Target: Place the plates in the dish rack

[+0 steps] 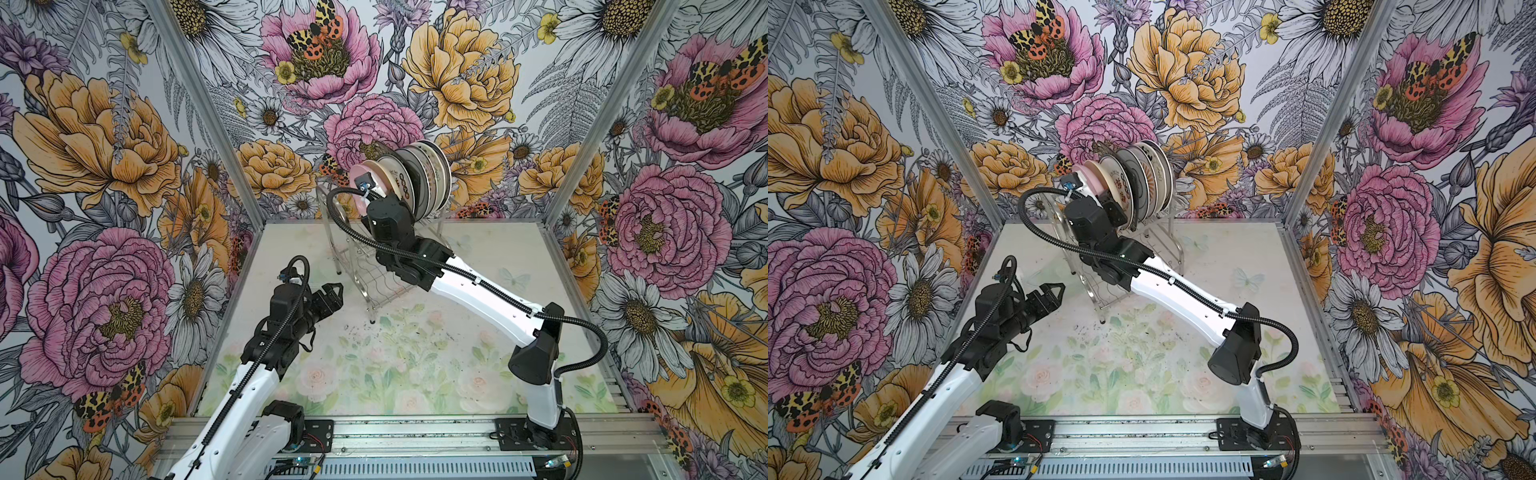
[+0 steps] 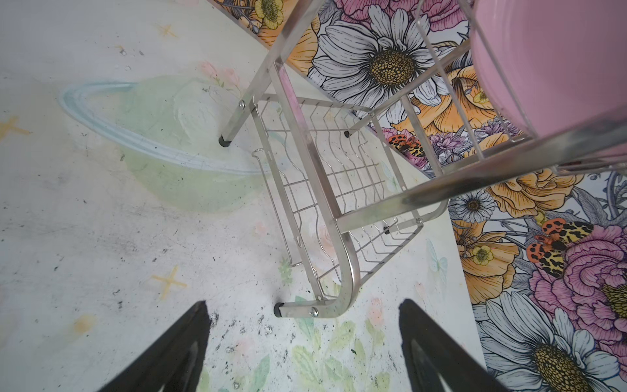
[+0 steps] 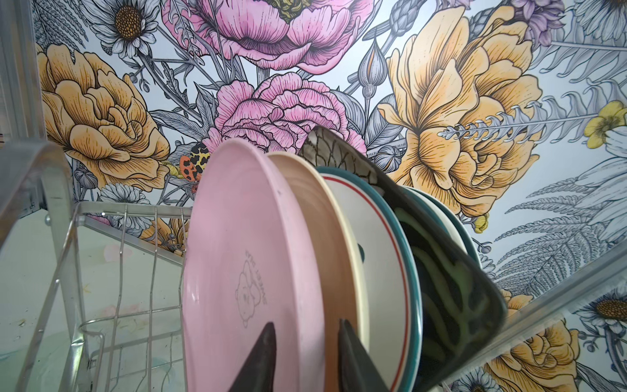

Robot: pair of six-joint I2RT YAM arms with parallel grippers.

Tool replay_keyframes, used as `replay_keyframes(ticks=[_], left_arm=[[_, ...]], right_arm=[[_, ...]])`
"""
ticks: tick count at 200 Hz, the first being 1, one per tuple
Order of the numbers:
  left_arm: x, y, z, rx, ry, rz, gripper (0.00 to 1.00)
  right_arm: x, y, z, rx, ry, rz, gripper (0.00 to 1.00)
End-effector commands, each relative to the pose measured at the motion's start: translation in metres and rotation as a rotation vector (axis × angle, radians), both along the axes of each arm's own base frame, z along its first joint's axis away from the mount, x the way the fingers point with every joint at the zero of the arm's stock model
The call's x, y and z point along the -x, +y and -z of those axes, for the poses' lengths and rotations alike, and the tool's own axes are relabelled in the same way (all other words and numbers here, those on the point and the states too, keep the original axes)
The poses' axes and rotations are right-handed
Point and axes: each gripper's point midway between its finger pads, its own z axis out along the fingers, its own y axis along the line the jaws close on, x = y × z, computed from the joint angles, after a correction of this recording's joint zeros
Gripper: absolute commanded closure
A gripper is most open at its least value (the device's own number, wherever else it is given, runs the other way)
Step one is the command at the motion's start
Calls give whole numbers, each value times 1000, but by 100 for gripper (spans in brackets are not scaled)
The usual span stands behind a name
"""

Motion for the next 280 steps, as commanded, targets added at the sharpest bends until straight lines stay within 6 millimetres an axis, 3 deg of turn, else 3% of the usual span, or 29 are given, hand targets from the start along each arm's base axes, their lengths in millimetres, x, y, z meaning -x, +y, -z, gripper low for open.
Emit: replay_keyframes(ticks=[1,73,134,161,190,252,280], left_arm=[[-1,-1,-7,14,-30,4,12],[2,-6,-6,4,-27,16,11],[7,-14,-4,-25,-24,33,9],[11,-13,-5,-55,-27,34,8],[14,-8,-4,-91,-22,26,6],[11,11,-3,-225,-46,2,1],[6,27,-1,-265,-57,-36,1]], right_arm=[[15,-10,-28,-51,-30,-18,65],[47,-20,-53,-98,-49,-55,49],[78,-52,-45,-171,7,-86,42],[91,-78,-26,-207,54,-82,40],[96,-123,2,-283,121,-47,34],[93,-226,93,-409,290,52,15],[90,-263,135,-402,362,107,6]])
